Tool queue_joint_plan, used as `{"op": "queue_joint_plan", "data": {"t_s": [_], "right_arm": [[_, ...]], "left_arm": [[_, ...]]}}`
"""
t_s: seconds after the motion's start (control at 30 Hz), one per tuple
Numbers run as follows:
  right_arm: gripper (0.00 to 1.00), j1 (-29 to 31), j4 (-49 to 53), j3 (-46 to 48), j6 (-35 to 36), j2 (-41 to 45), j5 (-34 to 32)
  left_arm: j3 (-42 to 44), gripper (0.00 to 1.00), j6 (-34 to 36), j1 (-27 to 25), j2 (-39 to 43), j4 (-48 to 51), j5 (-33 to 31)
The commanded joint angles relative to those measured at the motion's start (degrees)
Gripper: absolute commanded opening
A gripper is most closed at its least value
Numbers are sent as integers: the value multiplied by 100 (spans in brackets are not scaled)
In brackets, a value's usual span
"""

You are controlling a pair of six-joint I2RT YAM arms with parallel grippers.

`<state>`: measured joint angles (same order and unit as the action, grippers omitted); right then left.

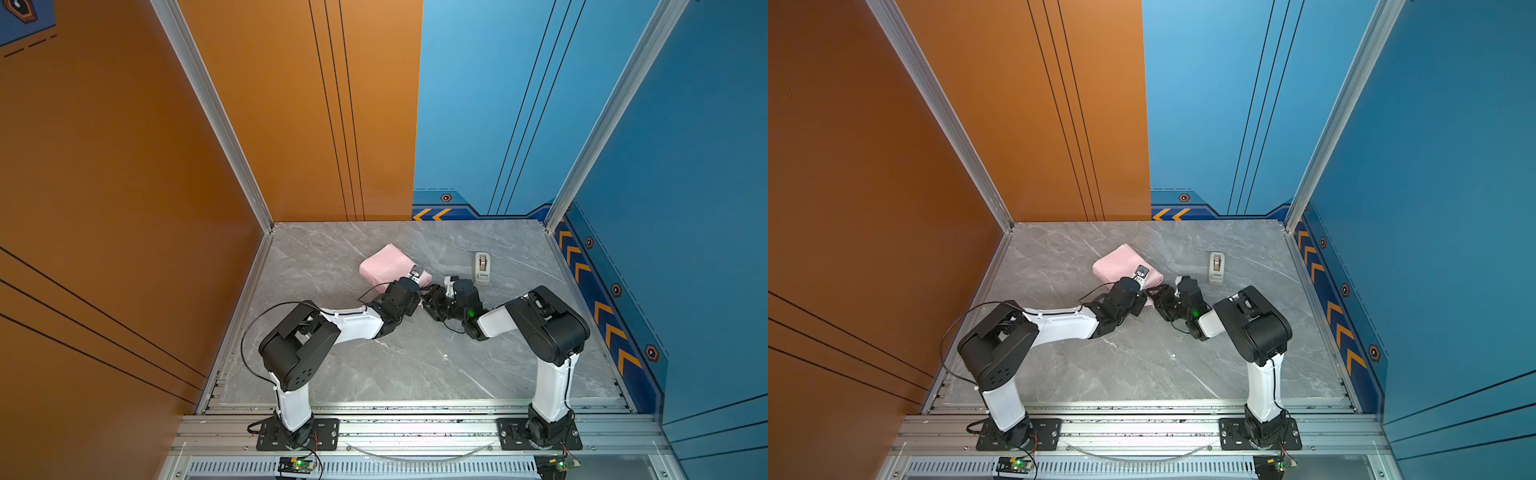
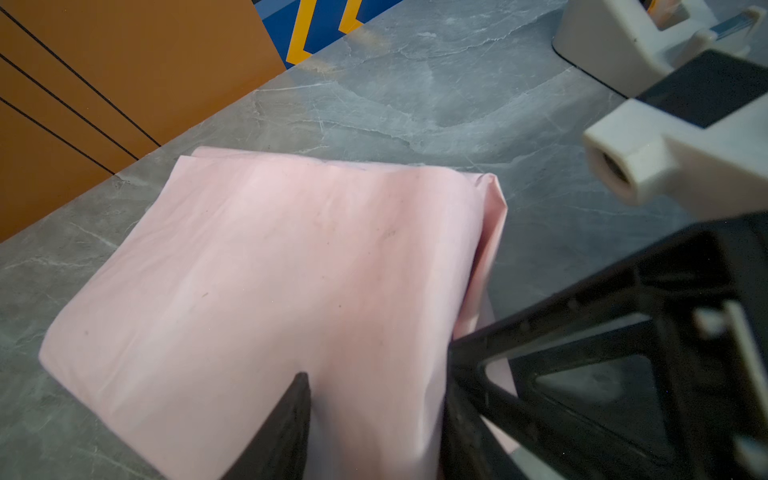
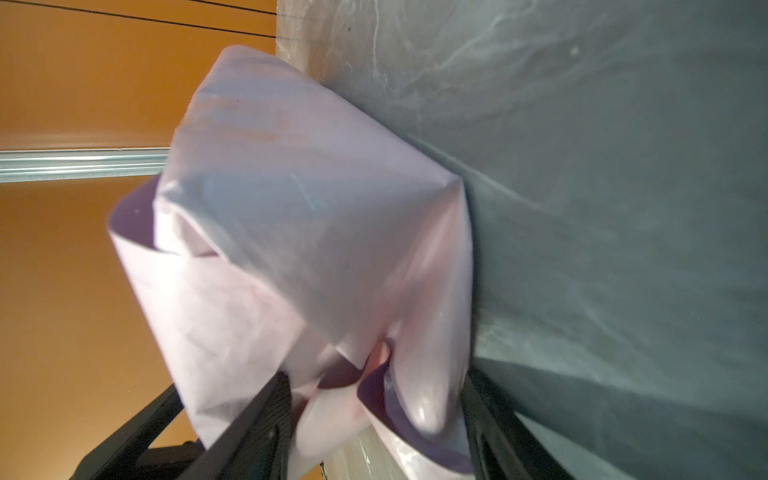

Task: Wrap the gift box in paper

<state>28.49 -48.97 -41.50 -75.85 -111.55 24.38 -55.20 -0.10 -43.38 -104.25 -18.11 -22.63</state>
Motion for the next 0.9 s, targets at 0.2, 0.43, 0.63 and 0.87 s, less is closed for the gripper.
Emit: {"op": "queue_joint_plan", "data": {"t_s": [0.2,0.43,0.63,0.87], "right_arm": [[68,196,-212,567,-352,369,7],[67,382,-706,642,-925,251,-424],[68,535,-535,619,-1082,302,-1008],[68,952,-587,770,-1625,449,-1660]], "left_arm": [[387,49,-298,69,-502,1359,670],[400,49,-281,71,-473,1342,671],[405,49,-273,77,-475,1319,676],[410,49,-262,84,-465,1297,662]]}}
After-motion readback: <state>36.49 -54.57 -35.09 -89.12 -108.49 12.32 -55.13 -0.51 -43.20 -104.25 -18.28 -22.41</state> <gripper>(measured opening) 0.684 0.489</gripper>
